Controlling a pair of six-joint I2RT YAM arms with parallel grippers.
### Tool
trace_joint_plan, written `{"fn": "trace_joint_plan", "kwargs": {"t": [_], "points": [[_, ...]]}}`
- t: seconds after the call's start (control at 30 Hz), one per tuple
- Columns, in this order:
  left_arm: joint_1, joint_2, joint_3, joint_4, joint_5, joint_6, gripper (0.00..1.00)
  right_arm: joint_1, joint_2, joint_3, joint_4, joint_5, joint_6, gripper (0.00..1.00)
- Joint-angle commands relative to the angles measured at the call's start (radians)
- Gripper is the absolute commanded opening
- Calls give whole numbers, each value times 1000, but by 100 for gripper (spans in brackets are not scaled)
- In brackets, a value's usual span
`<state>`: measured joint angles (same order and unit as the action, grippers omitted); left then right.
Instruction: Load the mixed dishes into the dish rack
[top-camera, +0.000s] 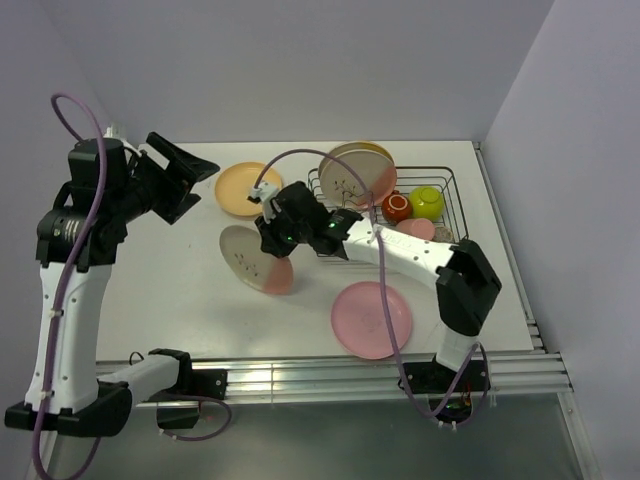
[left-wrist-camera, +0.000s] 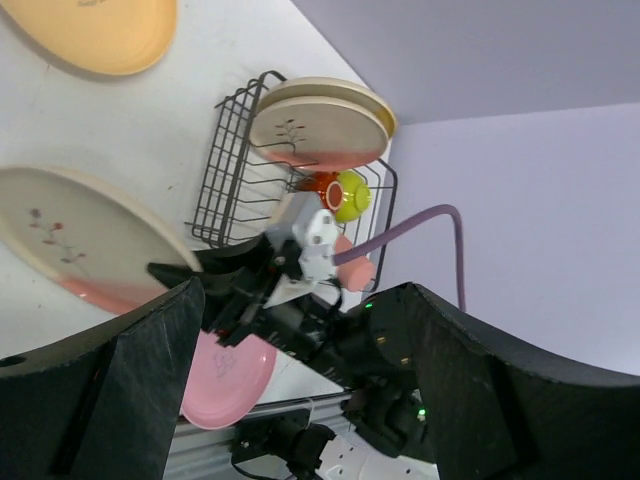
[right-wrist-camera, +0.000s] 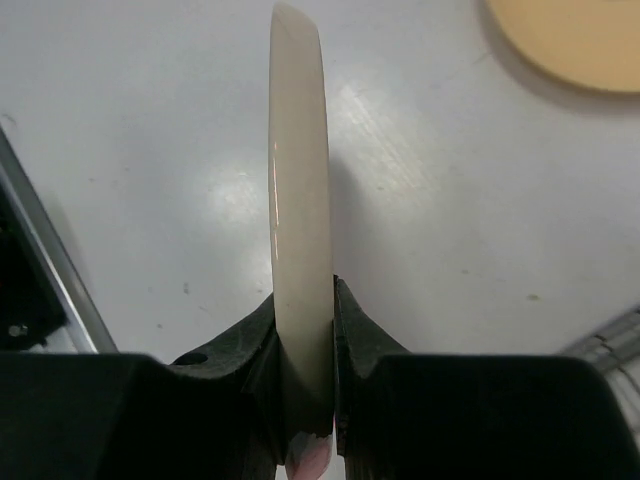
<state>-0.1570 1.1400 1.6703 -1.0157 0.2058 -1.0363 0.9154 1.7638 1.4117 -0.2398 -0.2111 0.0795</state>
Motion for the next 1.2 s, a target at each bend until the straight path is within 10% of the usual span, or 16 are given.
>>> {"fn": "trace_joint_plan", "kwargs": {"t": [0.0, 0.37, 0.8, 1.17], "points": [[-4, -32, -46, 43, 27, 33, 87, -33, -182, 52, 51, 82, -125, 0], [-4, 52, -171, 164, 104, 153, 86, -271, -406, 164, -39, 18, -451, 0], [-9, 145, -277, 190, 69, 192, 82, -522, -388, 219, -337, -307, -941, 0], [-38, 170, -343, 207, 50, 225, 81, -587, -261, 329, -463, -243, -1152, 0]]}}
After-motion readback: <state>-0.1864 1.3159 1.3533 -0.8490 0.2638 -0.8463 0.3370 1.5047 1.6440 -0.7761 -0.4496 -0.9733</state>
